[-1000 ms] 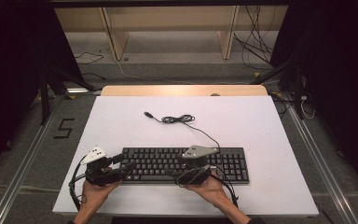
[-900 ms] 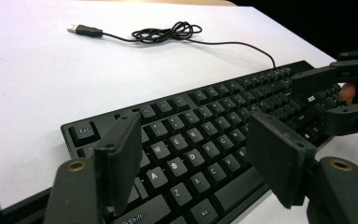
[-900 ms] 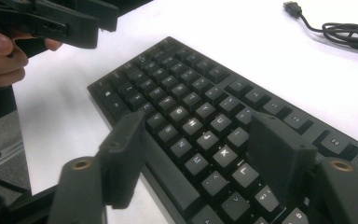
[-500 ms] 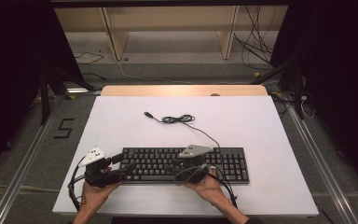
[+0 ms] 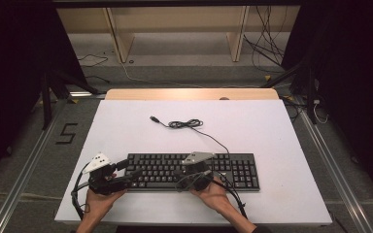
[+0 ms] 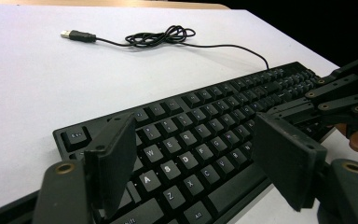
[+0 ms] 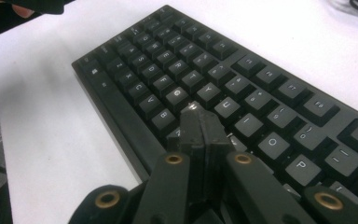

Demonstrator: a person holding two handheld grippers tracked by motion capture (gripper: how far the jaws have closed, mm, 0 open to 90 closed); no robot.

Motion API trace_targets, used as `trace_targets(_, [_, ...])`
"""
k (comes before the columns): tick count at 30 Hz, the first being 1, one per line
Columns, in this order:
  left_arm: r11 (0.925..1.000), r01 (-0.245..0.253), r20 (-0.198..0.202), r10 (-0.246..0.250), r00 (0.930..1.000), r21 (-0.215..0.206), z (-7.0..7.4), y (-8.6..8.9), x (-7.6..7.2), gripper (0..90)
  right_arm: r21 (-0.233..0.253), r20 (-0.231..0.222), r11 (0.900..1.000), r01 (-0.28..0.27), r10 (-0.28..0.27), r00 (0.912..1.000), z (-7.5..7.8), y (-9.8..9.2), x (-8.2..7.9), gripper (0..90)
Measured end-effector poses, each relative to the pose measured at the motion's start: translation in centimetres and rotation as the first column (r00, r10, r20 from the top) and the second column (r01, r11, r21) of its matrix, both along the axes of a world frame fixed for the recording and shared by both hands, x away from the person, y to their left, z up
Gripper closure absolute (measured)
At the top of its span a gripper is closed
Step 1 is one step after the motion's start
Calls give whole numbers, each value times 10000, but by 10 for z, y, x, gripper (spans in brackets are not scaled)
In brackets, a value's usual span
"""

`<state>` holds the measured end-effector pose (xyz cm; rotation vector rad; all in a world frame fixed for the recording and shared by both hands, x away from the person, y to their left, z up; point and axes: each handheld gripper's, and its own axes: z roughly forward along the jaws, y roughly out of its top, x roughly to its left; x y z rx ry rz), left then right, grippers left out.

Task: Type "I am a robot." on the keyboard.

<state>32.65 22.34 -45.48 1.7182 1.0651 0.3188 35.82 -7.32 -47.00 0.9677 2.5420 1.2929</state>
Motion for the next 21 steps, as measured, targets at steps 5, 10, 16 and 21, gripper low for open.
trace_targets(5, [10000,-6,-11,6,10000,-19,0,0,0,303,-175,-69,9998,10,-11,10000,-4,4,1,900])
trace_targets(10, [10000,-14,1,14,10000,-33,0,0,0,303,-351,-119,9994,50,-54,9999,-7,7,3,900])
trace_targets(16, [10000,-5,6,5,10000,6,0,0,0,304,-650,-125,9979,39,-48,9999,-11,9,4,900])
trace_targets(21, [10000,-48,26,48,10000,9,0,0,0,304,-743,-18,9972,100,-101,9999,-13,11,2,900])
